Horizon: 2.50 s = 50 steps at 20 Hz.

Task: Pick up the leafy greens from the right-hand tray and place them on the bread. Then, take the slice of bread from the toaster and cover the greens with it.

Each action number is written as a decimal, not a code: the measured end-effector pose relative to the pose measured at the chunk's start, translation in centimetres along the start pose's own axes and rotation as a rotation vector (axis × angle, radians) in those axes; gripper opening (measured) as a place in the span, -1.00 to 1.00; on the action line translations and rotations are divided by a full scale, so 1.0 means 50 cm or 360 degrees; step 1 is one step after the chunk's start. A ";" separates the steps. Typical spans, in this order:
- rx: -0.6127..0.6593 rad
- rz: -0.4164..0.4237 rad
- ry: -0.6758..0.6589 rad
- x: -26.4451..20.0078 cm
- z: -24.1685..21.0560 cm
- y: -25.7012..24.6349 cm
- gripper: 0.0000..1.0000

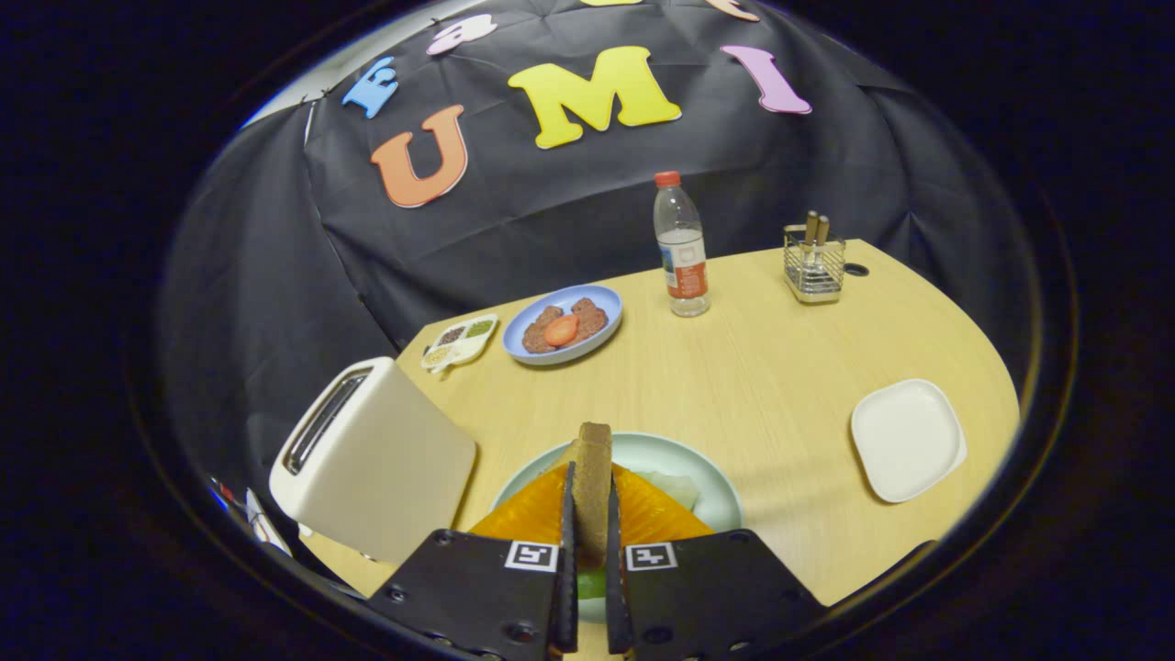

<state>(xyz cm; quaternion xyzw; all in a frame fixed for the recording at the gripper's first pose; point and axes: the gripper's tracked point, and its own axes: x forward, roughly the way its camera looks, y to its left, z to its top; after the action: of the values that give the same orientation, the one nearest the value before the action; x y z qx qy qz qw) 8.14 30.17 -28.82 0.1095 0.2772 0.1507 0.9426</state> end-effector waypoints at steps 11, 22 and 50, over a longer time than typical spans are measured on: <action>-0.0265 -0.0180 0.0021 0.013 -0.032 -0.095 0.29; -0.0423 -0.0088 -0.0416 -0.169 0.182 -0.026 0.90; -0.0389 -0.0300 -0.0924 -0.589 0.437 -0.186 0.92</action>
<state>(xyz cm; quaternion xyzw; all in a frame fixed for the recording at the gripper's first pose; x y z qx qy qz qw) -1.21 8.66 0.88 0.0079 -0.0142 0.0573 0.9982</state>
